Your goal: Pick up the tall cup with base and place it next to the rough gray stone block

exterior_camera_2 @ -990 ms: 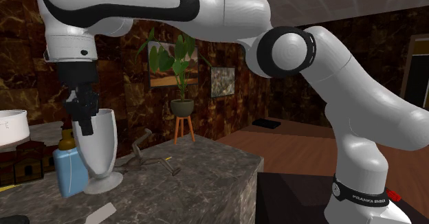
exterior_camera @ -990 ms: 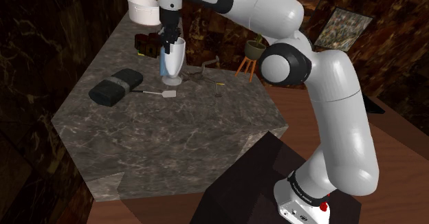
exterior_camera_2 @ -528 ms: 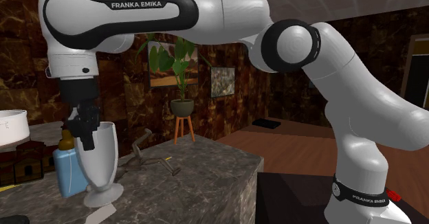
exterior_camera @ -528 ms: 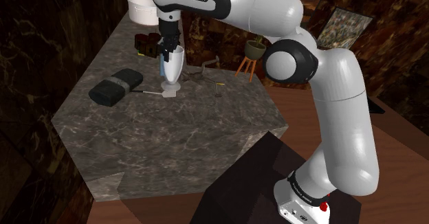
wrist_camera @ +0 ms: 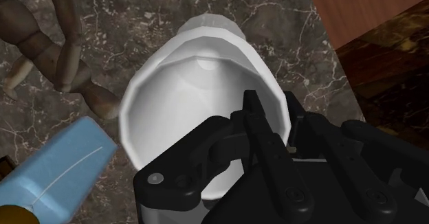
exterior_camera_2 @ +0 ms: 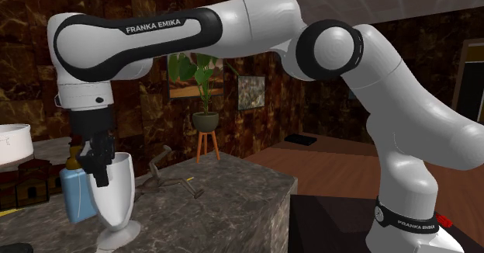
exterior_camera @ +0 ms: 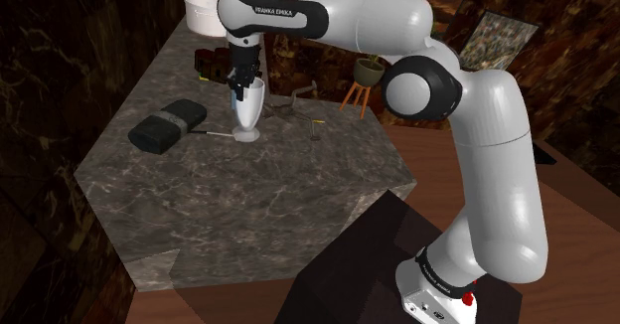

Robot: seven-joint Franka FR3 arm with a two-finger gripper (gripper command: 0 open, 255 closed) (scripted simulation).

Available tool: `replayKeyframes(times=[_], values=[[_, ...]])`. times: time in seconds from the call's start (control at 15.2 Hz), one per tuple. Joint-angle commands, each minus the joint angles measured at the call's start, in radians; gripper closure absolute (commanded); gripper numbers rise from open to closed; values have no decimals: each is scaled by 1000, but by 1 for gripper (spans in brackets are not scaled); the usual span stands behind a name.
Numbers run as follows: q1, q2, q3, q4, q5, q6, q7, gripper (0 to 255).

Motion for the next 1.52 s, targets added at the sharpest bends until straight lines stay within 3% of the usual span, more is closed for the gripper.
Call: replayKeyframes(times=[0.0, 0.53, 1.06, 1.12, 1.45], values=[[0, -1, 0, -29, 0, 30, 0, 255], [1, 18, 1, -107, 1, 127, 0, 255], [1, 18, 1, -107, 1, 127, 0, 255], [2, 18, 1, -107, 1, 127, 0, 0], [1, 18, 1, -107, 1, 127, 0, 0]])
